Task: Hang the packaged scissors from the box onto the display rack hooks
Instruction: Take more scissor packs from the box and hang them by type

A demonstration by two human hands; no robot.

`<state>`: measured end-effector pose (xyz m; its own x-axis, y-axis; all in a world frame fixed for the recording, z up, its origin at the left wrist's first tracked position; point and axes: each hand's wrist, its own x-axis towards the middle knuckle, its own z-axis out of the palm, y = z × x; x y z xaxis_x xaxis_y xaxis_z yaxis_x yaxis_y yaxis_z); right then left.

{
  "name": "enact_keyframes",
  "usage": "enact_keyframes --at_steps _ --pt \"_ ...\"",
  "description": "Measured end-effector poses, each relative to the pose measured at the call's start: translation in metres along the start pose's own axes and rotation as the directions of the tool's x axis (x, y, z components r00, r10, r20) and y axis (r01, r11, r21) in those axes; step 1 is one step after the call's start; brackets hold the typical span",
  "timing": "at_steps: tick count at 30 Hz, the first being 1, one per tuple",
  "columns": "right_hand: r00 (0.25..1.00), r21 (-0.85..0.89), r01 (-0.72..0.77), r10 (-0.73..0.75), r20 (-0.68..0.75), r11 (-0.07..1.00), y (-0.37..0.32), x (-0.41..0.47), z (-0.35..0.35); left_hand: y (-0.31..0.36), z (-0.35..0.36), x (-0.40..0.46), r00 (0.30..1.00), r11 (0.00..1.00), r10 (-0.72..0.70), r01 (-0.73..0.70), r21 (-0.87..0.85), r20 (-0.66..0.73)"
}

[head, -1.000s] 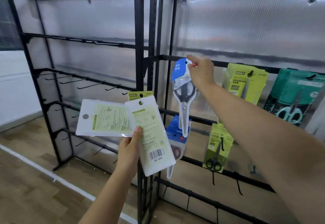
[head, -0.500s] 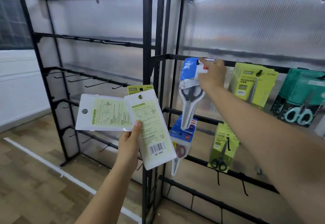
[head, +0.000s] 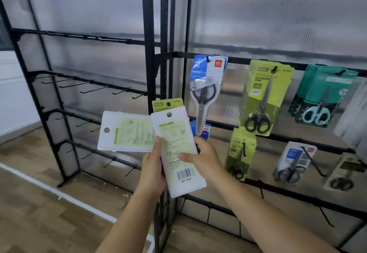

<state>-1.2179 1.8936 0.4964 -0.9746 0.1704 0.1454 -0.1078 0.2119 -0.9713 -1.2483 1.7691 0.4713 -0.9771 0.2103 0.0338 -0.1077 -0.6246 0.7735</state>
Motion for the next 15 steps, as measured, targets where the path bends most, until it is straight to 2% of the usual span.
enact_keyframes --at_steps 2,5,10,13,15 --pt "1.000 0.032 -0.026 0.026 -0.016 0.999 0.004 -0.005 -0.007 -0.006 0.002 -0.001 0.999 0.999 -0.030 0.030 0.011 0.013" --pt "0.998 0.095 -0.049 0.053 -0.045 0.994 0.011 -0.010 -0.015 -0.013 0.001 -0.002 0.996 0.996 -0.021 0.028 0.079 -0.090" --pt "0.977 0.158 0.052 -0.017 -0.211 0.986 0.011 -0.015 -0.036 -0.016 -0.009 -0.001 0.982 0.996 0.002 0.015 0.090 -0.187" --pt "0.992 0.177 0.048 -0.026 -0.125 0.983 0.005 -0.011 -0.040 -0.022 -0.010 -0.004 0.981 0.986 -0.017 0.049 0.160 -0.191" --pt "0.996 0.108 0.002 0.008 -0.087 0.994 0.004 -0.007 -0.037 -0.026 -0.008 -0.007 0.994 0.972 -0.019 0.044 0.231 -0.109"
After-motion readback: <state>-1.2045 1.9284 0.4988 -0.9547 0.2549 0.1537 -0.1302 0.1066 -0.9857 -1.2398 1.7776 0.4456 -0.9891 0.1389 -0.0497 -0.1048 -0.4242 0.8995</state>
